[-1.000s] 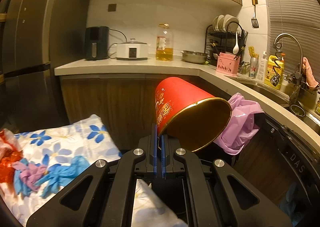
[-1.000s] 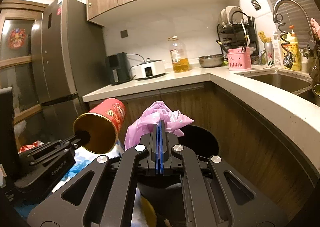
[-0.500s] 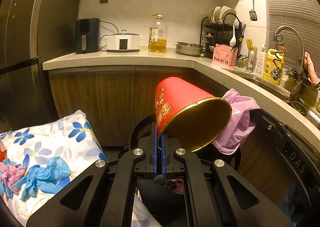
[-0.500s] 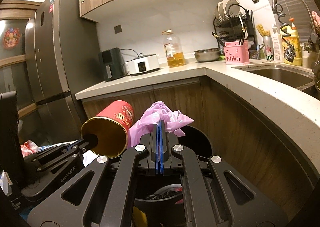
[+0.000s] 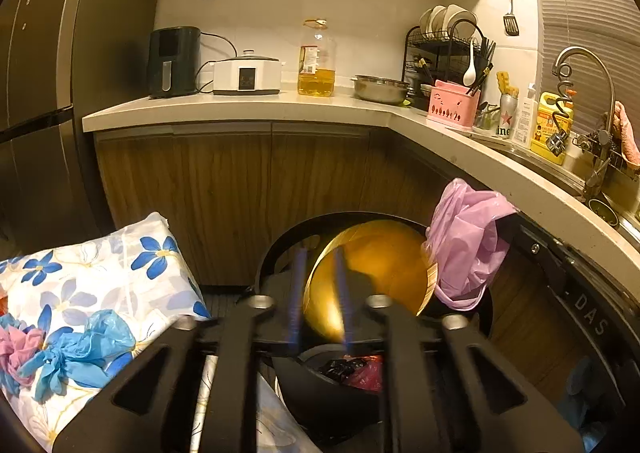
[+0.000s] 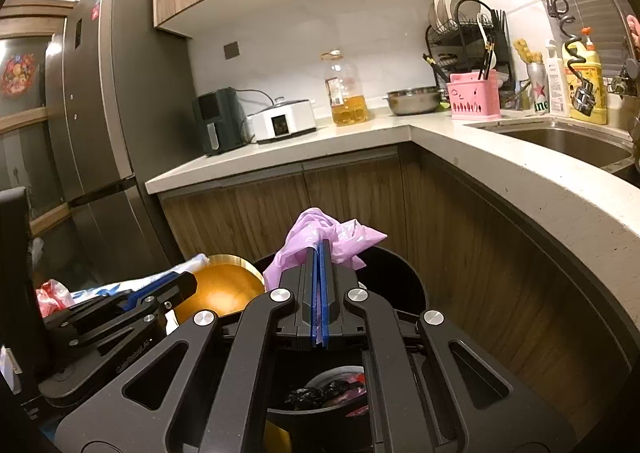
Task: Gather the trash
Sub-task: 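Open both tools to drop the cup and bag into the bin, then move both tools back over the bed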
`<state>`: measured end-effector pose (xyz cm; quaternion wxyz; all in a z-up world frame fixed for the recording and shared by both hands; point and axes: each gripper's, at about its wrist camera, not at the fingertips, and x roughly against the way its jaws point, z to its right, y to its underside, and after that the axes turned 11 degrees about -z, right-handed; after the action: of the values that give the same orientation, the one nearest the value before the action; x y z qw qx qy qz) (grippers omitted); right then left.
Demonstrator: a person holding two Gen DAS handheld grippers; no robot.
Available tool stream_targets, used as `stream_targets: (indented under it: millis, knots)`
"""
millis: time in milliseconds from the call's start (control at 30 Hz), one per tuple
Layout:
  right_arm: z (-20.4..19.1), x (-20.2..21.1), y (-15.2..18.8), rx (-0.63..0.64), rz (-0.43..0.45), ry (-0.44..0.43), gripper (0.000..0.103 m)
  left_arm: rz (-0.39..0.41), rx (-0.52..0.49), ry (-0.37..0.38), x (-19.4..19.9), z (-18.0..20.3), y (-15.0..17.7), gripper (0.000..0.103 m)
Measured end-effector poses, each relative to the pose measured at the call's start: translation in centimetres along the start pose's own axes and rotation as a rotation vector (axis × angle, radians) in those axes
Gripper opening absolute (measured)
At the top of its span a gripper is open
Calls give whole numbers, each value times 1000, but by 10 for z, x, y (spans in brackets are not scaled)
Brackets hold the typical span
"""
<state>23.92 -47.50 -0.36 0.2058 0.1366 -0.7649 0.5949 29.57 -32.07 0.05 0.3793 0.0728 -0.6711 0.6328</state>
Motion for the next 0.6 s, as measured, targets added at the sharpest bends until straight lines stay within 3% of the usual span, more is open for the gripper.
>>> stream_targets:
  millis: [67,133,200,333,600]
  knots:
    - [1,-5,0,-4,-17,3,4,-4,22,10,-1,-4,0,41]
    - [2,-8,0,-7,-28,8,8,-11,30,17,-3,-6,1,45]
    - [2,-8,1,-10,-32,13,21,-10,41,14,-3,-9,1,48]
    - [3,-7,2,-16,-32,15,31,-5,67,7,2,-16,4,61]
    - [-2,4,11,-17,-29,33,58,23,73,-75,23,-23,21,79]
